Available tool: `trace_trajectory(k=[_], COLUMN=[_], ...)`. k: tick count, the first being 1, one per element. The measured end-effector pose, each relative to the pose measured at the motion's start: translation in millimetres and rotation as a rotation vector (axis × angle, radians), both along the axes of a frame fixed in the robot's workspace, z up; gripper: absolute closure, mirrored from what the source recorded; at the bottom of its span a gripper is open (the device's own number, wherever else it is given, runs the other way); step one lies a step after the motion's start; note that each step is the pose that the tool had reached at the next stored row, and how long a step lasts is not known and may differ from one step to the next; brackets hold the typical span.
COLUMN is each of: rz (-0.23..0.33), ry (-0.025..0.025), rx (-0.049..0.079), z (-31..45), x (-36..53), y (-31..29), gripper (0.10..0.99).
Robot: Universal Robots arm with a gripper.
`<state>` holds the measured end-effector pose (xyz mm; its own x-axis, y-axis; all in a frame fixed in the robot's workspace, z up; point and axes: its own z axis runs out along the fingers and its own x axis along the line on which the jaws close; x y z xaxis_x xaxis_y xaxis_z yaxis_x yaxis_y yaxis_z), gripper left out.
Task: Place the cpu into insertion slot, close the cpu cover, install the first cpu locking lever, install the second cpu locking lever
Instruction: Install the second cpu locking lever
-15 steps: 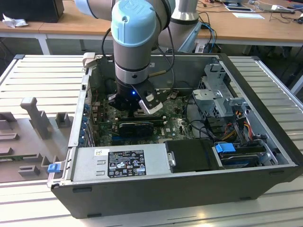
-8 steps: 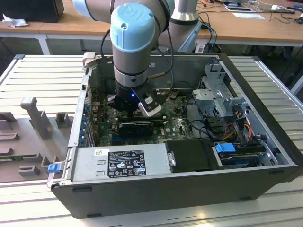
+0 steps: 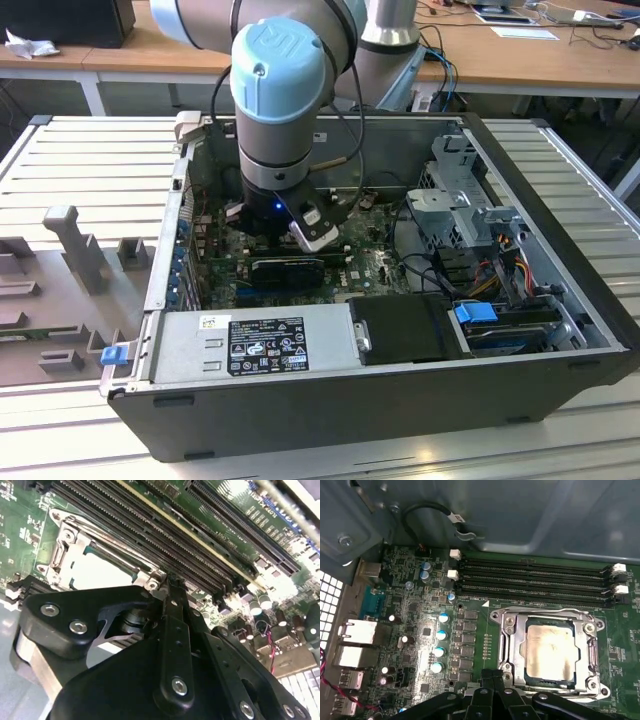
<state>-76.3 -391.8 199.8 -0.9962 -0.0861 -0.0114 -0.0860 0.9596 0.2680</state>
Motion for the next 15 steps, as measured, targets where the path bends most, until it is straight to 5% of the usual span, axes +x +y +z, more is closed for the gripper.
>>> trace_trajectory(k=[15], rz=[0.000], ry=[0.0003], rx=[0.000], z=[16.1], x=[0.0], y=[0.0], gripper=[0.980])
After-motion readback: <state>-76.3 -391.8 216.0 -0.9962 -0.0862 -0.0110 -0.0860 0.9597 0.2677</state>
